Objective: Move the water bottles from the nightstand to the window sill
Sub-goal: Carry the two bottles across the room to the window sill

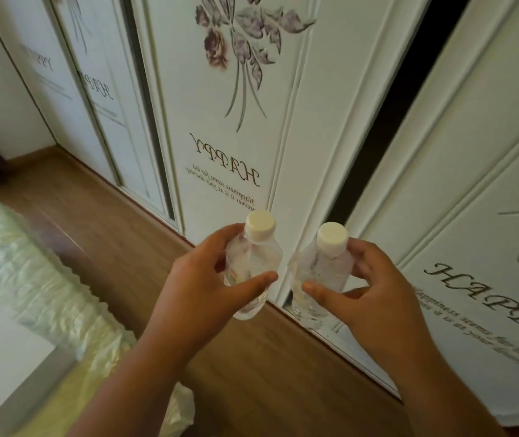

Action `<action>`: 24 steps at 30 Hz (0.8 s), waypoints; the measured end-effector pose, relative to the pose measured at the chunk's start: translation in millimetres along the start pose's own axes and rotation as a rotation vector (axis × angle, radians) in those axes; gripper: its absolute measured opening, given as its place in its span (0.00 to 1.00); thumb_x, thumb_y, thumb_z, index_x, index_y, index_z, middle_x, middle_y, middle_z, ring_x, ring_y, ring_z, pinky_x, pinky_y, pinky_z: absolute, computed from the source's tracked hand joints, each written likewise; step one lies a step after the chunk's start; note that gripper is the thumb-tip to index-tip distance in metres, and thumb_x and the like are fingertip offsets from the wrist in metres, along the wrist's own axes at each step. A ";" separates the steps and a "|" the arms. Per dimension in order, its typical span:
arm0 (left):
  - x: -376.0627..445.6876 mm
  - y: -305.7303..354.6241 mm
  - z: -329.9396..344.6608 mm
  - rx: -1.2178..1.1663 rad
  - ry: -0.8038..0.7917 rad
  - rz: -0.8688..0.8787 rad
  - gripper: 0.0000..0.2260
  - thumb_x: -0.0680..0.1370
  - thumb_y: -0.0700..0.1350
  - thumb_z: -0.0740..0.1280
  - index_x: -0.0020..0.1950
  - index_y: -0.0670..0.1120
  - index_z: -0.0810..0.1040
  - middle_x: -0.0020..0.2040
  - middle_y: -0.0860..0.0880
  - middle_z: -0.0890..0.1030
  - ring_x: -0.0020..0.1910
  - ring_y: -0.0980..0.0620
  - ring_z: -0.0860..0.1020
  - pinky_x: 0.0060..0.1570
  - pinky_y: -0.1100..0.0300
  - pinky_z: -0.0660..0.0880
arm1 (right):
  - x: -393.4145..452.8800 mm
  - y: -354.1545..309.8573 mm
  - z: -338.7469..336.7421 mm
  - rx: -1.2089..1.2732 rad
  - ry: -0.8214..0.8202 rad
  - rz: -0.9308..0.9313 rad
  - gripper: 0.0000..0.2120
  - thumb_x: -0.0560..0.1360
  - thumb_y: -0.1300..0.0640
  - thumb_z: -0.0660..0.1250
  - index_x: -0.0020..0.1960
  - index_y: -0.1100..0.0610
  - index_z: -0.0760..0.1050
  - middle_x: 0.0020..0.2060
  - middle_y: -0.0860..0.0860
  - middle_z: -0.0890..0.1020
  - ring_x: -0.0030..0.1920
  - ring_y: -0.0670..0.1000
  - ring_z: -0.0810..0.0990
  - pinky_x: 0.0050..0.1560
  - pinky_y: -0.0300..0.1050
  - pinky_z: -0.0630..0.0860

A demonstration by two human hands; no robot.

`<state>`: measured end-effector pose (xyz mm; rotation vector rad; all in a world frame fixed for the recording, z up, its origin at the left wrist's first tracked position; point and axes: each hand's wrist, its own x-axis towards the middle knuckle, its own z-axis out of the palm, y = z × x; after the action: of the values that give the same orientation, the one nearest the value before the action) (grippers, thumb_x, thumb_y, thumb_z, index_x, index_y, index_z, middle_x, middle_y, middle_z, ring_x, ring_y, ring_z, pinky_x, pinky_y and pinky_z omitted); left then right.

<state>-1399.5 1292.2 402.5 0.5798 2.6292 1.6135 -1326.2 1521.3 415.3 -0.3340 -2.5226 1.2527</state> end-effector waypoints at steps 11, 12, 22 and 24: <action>44.9 -57.4 -49.5 0.102 0.211 -0.213 0.37 0.62 0.71 0.73 0.69 0.70 0.67 0.59 0.69 0.79 0.57 0.66 0.79 0.57 0.62 0.78 | 112.6 -25.3 95.0 0.062 -0.307 -0.112 0.36 0.60 0.35 0.76 0.66 0.38 0.69 0.59 0.34 0.77 0.57 0.45 0.80 0.49 0.39 0.81; 49.9 -60.4 -52.6 0.113 0.236 -0.230 0.37 0.62 0.71 0.73 0.70 0.69 0.67 0.60 0.68 0.79 0.58 0.65 0.79 0.57 0.62 0.78 | 124.0 -27.5 103.5 0.079 -0.332 -0.127 0.37 0.60 0.36 0.76 0.66 0.39 0.69 0.60 0.35 0.78 0.58 0.45 0.80 0.52 0.42 0.81; 117.8 -51.3 -68.5 0.260 0.571 -0.342 0.34 0.63 0.70 0.73 0.67 0.70 0.68 0.56 0.74 0.77 0.56 0.70 0.78 0.49 0.78 0.72 | 263.3 -51.2 154.2 0.203 -0.585 -0.361 0.36 0.59 0.34 0.74 0.64 0.37 0.69 0.59 0.33 0.77 0.53 0.35 0.78 0.46 0.31 0.75; 131.3 -49.7 -66.2 0.261 0.626 -0.351 0.34 0.63 0.69 0.74 0.68 0.66 0.71 0.57 0.69 0.79 0.56 0.67 0.80 0.54 0.70 0.76 | 287.2 -55.2 162.5 0.219 -0.619 -0.410 0.36 0.59 0.33 0.74 0.64 0.37 0.69 0.57 0.31 0.77 0.51 0.34 0.78 0.43 0.29 0.74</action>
<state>-1549.9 1256.0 415.5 -0.4619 3.1401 1.5313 -1656.3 1466.6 414.1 0.6898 -2.6707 1.6046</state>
